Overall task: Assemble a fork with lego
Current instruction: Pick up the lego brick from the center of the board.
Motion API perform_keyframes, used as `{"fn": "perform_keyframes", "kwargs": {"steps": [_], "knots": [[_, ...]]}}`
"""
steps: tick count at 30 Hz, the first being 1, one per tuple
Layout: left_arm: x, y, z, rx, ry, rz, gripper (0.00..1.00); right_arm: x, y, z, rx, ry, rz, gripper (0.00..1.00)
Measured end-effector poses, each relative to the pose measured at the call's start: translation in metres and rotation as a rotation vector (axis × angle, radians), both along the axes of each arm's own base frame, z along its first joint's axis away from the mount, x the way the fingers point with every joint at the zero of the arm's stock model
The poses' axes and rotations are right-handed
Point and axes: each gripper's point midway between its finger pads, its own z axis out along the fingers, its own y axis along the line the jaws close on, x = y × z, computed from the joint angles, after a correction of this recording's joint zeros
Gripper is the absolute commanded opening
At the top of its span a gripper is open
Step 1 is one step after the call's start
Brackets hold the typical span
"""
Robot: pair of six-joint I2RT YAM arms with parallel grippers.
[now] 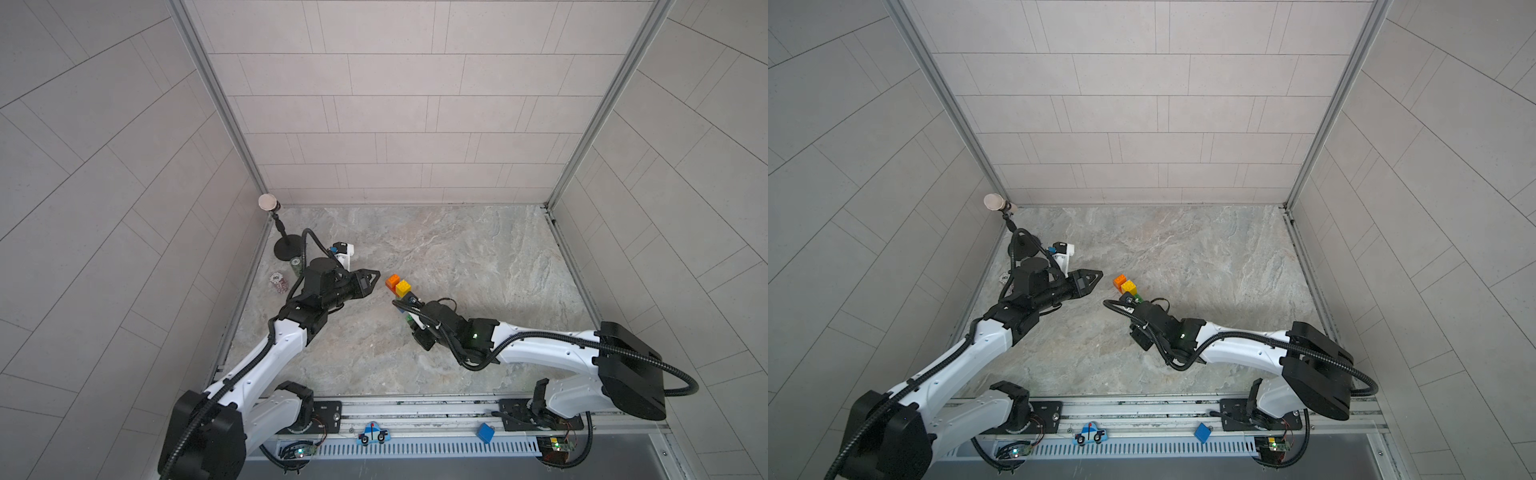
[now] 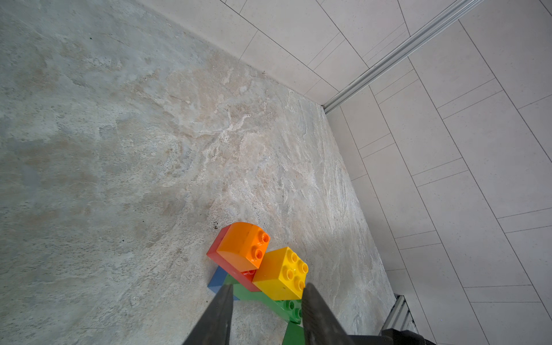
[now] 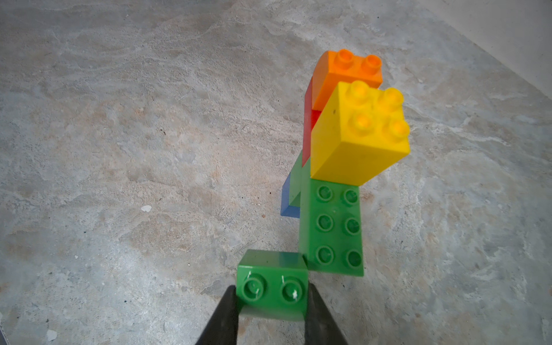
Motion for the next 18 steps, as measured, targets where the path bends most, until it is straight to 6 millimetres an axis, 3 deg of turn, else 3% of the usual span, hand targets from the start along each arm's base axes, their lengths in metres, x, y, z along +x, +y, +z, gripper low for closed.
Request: {"fn": "perform_keyframes", "kwargs": {"steps": [18], "knots": [[0.0006,0.0012,0.0001,-0.001,0.000,0.002,0.42,0.0055,-0.0095,-0.0010,-0.020,-0.012,-0.057,0.00]]}}
